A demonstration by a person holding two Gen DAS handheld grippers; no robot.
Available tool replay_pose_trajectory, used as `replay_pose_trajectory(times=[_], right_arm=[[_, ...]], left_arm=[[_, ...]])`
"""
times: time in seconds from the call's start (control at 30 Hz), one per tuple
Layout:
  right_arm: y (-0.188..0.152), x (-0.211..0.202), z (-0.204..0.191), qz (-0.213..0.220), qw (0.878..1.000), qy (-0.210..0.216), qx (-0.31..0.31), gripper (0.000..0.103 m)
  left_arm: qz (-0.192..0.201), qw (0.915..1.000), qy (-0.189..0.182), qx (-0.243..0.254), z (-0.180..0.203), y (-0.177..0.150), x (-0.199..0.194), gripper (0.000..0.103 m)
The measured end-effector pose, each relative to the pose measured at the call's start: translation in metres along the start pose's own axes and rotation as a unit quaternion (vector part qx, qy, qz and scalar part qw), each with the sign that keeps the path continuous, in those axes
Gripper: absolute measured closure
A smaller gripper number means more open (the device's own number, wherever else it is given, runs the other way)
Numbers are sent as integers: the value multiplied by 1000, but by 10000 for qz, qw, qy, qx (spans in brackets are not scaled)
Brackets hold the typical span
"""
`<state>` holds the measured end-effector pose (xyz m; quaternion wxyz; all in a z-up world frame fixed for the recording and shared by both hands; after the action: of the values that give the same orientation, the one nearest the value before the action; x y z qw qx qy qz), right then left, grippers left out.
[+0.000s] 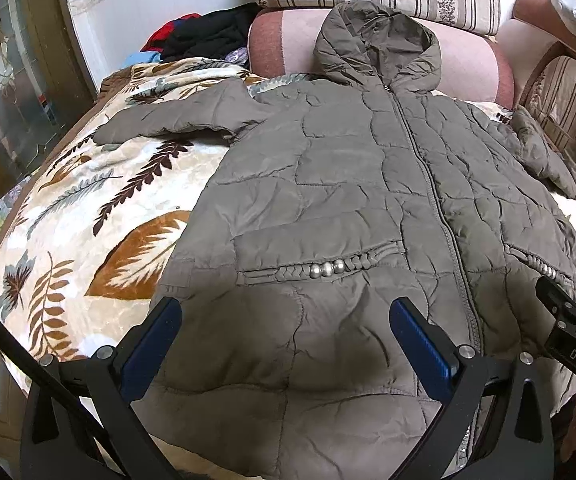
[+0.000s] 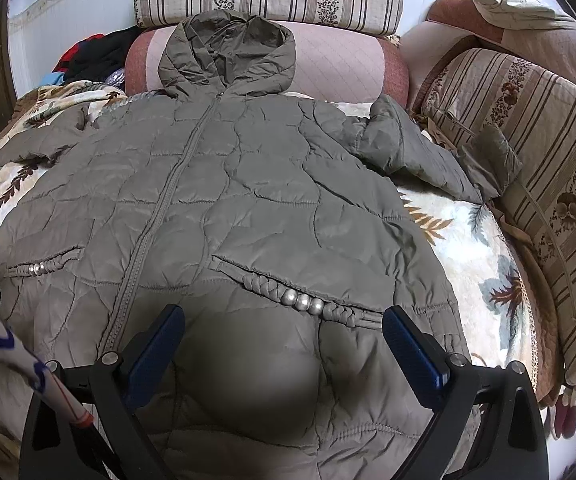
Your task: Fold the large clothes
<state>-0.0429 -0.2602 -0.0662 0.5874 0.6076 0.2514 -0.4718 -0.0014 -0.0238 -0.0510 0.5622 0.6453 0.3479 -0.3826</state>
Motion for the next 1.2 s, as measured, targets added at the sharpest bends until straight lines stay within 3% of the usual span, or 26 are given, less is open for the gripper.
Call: replay_pose_trajectory(times=[1.2], right_arm=[[-4, 4, 0, -160, 9999, 31, 59, 2]], left_arm=[[-128, 9999, -12, 45, 5, -2, 5, 0]])
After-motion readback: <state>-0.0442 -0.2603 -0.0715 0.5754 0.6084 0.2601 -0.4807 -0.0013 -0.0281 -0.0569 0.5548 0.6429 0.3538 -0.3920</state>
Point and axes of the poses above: each gripper's, at about its wrist camera, not at the fingertips, and x roughly the way its jaws point, z to its right, y to its top, the point moved 8 cm from there along x, roughly the way its jaws point, and after that the axes turned 9 degrees about -z, right-handed, at the moved point
